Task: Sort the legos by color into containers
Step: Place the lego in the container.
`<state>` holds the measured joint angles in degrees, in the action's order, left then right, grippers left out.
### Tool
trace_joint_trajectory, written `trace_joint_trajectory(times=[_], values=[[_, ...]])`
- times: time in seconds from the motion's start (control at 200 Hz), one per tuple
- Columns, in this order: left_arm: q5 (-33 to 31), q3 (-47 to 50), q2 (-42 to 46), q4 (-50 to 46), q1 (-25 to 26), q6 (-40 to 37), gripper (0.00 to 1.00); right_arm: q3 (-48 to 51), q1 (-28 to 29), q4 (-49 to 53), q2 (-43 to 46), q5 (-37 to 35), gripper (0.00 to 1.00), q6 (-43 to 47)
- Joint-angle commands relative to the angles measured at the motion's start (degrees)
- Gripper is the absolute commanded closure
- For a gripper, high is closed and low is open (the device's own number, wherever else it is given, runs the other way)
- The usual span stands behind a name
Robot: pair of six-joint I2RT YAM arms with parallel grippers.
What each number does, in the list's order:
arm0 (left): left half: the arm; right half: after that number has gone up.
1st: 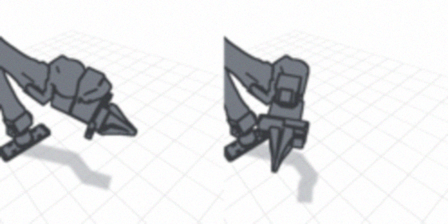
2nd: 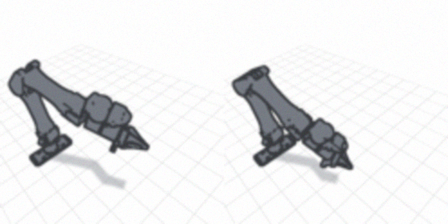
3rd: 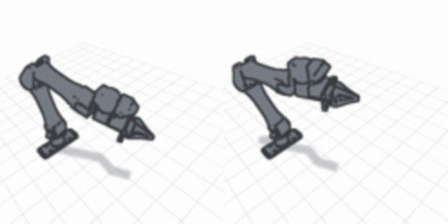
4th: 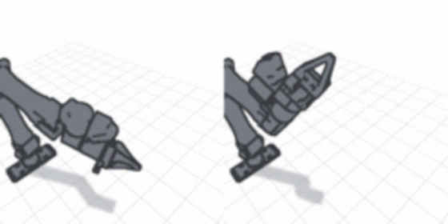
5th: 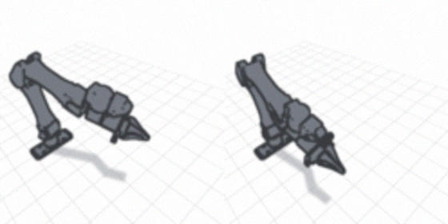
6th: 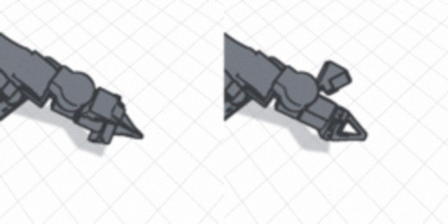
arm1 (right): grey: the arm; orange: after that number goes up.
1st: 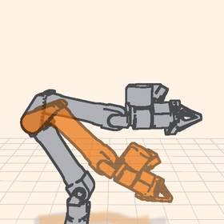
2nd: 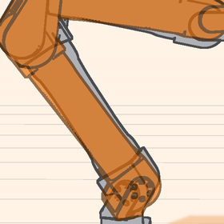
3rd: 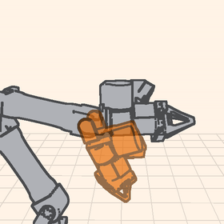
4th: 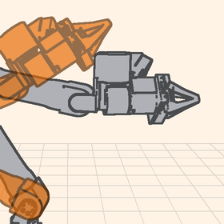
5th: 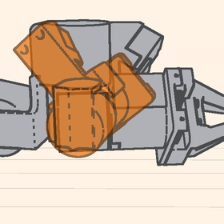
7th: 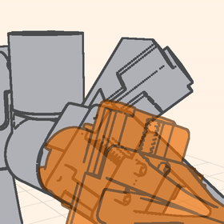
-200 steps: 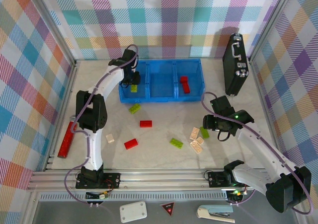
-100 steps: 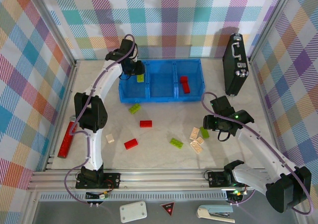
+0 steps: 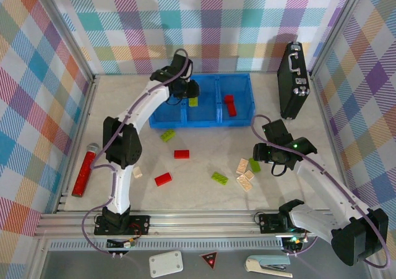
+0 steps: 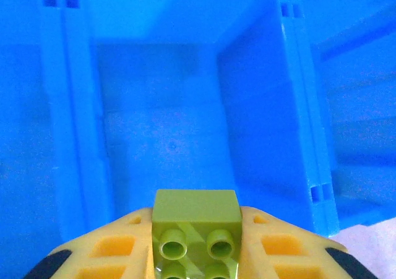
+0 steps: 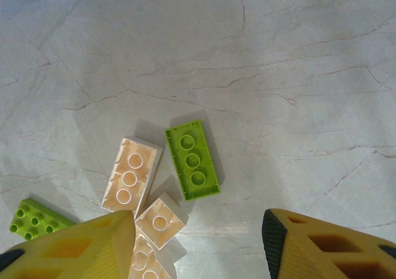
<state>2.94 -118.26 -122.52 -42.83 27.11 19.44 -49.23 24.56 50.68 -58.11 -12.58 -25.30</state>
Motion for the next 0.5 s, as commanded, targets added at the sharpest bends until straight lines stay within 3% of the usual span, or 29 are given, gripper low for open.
trace_joint_trajectory(times=[0.0, 0.23, 0.495], values=[[-8.3, 2.3, 1.6, 4.4, 2.1, 3.1, 0.71, -0.7, 0.1, 0.8, 1.2, 0.4, 0.42, -0.5], [-14.1, 5.3, -0.3, 8.9, 4.6, 5.7, 0.71, -0.6, 0.1, 0.6, 1.3, 1.0, 0.42, -0.1], [-16.3, 7.1, -4.2, 12.4, 5.9, 7.1, 0.71, -0.6, 0.1, 0.4, 1.2, 1.5, 0.42, 0.2]])
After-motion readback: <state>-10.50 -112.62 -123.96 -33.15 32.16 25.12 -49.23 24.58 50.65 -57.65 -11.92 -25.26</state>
